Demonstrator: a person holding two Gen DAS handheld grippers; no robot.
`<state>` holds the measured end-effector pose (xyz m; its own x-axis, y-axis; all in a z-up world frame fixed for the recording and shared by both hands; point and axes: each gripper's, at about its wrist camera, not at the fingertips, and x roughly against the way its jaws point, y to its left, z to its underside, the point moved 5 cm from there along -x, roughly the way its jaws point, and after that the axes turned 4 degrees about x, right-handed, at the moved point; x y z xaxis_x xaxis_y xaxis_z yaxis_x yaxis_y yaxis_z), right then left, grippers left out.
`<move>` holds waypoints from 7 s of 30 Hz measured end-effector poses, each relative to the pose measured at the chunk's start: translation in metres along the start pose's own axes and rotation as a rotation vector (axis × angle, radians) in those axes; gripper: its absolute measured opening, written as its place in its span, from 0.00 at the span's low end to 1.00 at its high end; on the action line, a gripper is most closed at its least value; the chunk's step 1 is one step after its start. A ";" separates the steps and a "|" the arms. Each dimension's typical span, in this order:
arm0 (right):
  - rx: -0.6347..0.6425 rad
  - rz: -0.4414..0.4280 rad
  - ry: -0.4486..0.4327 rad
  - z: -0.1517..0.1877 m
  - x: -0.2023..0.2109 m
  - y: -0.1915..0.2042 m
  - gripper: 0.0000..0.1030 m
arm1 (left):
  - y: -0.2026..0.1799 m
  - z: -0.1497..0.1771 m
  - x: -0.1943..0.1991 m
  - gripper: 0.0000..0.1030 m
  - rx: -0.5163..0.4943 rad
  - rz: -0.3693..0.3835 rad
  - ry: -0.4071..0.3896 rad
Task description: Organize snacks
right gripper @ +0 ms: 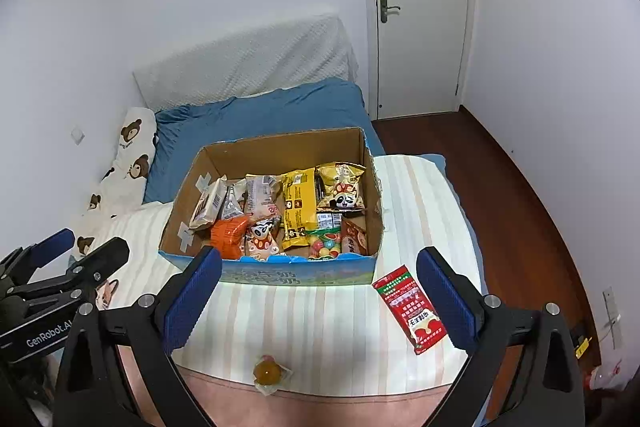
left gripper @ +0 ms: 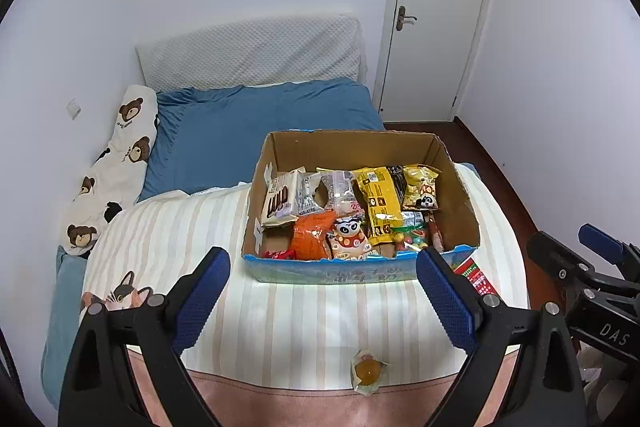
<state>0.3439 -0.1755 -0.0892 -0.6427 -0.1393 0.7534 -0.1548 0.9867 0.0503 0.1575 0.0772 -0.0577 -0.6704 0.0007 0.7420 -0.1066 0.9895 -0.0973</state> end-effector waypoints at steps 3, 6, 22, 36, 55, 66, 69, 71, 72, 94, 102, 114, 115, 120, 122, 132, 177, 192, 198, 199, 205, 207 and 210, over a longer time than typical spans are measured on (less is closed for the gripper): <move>-0.010 -0.019 0.001 0.003 0.003 -0.001 0.97 | -0.002 0.004 0.002 0.93 0.002 -0.003 0.001; -0.023 -0.036 0.010 0.007 0.002 -0.005 0.97 | -0.005 0.008 0.001 0.93 0.003 -0.011 0.011; -0.147 -0.048 0.338 0.091 -0.114 -0.122 0.97 | -0.026 0.134 -0.122 0.93 0.071 0.050 0.471; 0.073 -0.043 0.616 0.137 -0.264 -0.133 0.89 | -0.068 0.213 -0.219 0.61 -0.013 0.055 0.694; -0.269 -0.132 0.731 0.279 -0.184 -0.078 0.61 | -0.007 0.265 -0.169 0.59 0.077 0.060 0.769; -0.206 -0.144 0.754 0.286 -0.174 -0.055 0.86 | -0.008 0.296 -0.161 0.71 -0.030 0.170 0.851; -0.110 -0.116 0.760 0.288 -0.179 -0.036 0.86 | -0.023 0.298 -0.163 0.67 -0.110 0.131 0.832; -0.052 -0.074 0.744 0.289 -0.183 -0.029 0.85 | -0.028 0.298 -0.162 0.57 -0.146 0.096 0.799; -0.029 -0.048 0.735 0.291 -0.183 -0.027 0.79 | -0.032 0.298 -0.161 0.56 -0.139 0.093 0.789; -0.165 -0.261 0.469 0.162 -0.102 -0.001 0.47 | 0.005 0.159 -0.087 0.54 0.047 0.236 0.575; -0.138 -0.319 0.331 0.033 -0.101 0.002 0.47 | -0.009 0.033 -0.077 0.54 0.023 0.280 0.425; -0.049 -0.217 0.342 -0.083 -0.220 0.030 0.47 | 0.040 -0.029 -0.196 0.54 -0.057 -0.008 0.531; -0.044 -0.208 0.355 -0.084 -0.231 0.032 0.47 | 0.043 -0.025 -0.206 0.54 -0.068 -0.029 0.552; -0.048 -0.188 0.414 -0.070 -0.265 0.035 0.47 | 0.054 -0.002 -0.238 0.54 -0.057 -0.074 0.627; -0.060 -0.186 0.439 -0.062 -0.277 0.033 0.47 | 0.057 0.003 -0.245 0.55 -0.039 -0.072 0.650; -0.081 -0.149 0.512 -0.032 -0.291 0.014 0.92 | 0.058 0.022 -0.251 0.64 0.040 -0.011 0.684; 0.006 -0.031 0.185 -0.007 -0.120 -0.009 0.98 | 0.009 -0.002 -0.105 0.95 0.016 -0.023 0.199; 0.031 -0.049 0.001 0.022 0.039 0.002 0.99 | -0.001 0.022 0.039 0.95 -0.006 -0.016 -0.010; 0.049 -0.036 -0.049 0.034 0.091 0.006 1.00 | 0.005 0.034 0.073 0.95 0.007 -0.018 -0.039; 0.056 -0.032 -0.057 0.036 0.098 0.007 1.00 | 0.005 0.036 0.078 0.95 0.006 -0.021 -0.043; 0.068 -0.027 -0.092 0.042 0.131 0.009 1.00 | 0.007 0.047 0.099 0.95 0.002 -0.019 -0.056; 0.068 -0.027 -0.094 0.044 0.136 0.010 1.00 | 0.006 0.050 0.104 0.95 0.000 -0.018 -0.059; 0.070 -0.031 -0.097 0.046 0.142 0.010 1.00 | 0.006 0.053 0.107 0.95 -0.002 -0.018 -0.062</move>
<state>0.2167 -0.1889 -0.0121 -0.7057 -0.1802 0.6852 -0.2255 0.9740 0.0239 0.0459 0.0752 -0.0137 -0.7126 -0.0257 0.7011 -0.1175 0.9896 -0.0831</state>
